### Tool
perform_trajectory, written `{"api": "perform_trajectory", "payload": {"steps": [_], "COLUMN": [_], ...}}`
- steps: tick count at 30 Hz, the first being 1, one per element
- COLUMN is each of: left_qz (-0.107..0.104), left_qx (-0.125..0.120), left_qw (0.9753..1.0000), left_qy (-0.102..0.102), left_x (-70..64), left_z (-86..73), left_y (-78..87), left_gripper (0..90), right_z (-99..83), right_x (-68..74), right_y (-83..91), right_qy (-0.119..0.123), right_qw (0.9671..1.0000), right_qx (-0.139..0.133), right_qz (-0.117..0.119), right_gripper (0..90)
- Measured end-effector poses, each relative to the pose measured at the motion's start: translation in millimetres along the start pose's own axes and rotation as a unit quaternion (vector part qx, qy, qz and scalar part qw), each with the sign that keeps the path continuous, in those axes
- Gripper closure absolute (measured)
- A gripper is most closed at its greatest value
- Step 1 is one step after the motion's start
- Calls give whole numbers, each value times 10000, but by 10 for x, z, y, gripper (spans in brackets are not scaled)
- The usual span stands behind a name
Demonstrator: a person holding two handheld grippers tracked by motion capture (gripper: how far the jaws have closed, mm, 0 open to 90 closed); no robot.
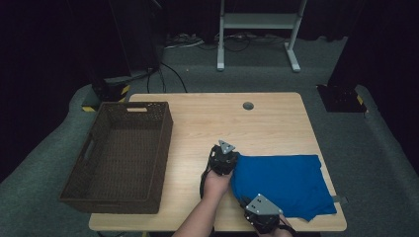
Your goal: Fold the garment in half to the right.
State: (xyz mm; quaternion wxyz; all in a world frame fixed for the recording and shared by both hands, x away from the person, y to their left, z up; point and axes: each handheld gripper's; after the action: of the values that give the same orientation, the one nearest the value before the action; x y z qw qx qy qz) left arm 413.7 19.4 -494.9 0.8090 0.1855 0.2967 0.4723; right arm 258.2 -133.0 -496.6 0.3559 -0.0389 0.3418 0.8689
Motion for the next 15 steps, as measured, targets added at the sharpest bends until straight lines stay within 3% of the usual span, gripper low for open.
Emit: {"api": "perform_trajectory", "payload": {"steps": [15], "left_qz": [-101], "left_qx": [-582], "left_qw": [9981], "left_qy": [200], "left_x": [67], "left_z": [357], "left_y": [333], "left_gripper": [857], "right_z": [381], "right_x": [-163], "right_y": [129], "right_qy": [101], "right_qw": [9990], "right_qx": [-398], "right_qz": [-166], "right_gripper": [818]}}
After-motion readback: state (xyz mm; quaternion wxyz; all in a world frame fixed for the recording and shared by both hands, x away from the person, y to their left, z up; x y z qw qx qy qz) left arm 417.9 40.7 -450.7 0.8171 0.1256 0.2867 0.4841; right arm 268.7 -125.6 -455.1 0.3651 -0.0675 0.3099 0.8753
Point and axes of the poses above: each handheld gripper's, and its own axes: y roughly backward along the jaws, z roughly out of its top, x roughly to its left, and after that the axes turned 12 degrees about y, right-handed
